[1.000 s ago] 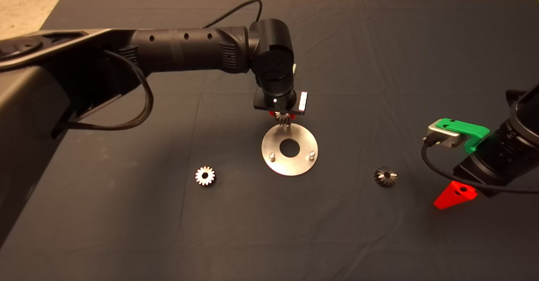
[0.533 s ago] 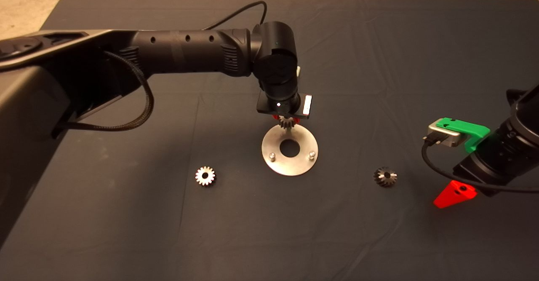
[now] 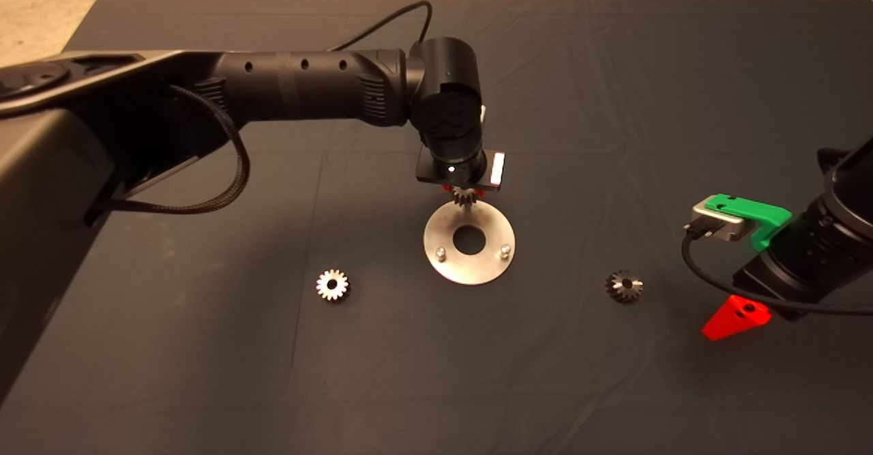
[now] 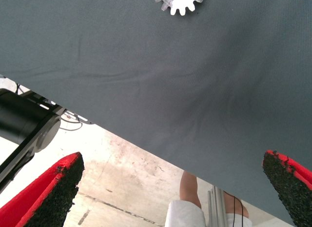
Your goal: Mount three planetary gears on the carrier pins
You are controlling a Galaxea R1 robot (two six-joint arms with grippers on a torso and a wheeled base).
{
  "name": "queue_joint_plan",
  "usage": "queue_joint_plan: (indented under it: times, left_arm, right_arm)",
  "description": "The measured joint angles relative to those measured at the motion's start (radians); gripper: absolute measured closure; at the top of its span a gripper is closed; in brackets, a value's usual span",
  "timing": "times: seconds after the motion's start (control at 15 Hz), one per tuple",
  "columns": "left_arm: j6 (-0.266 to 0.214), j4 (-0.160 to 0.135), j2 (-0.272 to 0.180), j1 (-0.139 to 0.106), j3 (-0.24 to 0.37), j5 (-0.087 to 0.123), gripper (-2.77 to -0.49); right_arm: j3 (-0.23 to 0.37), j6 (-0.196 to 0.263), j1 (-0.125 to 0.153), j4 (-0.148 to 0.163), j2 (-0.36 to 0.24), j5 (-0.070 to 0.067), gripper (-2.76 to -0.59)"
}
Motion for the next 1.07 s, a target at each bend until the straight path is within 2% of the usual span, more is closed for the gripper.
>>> queue_joint_plan:
  times: [0.2, 0.8, 1.0, 1.07]
  left_arm:
    - [-0.004, 0.019, 0.0, 0.001, 0.0, 0.0, -0.9]
    - [-0.03, 0.026, 0.005, 0.001, 0.037, 0.003, -0.9]
    - [-0.041, 0.06, 0.005, 0.002, 0.062, 0.011, -0.9]
    - [-0.05, 0.071, 0.006, 0.007, 0.07, 0.023, -0.9]
  right_arm:
    - [0.0, 0.0, 0.0, -0.001, 0.0, 0.0, -2.73]
    - [0.0, 0.0, -0.006, -0.005, -0.005, 0.0, -2.73]
    - [0.0, 0.0, -0.011, -0.005, -0.005, 0.0, -2.73]
    - [0.0, 0.0, -0.014, -0.005, -0.005, 0.0, -2.73]
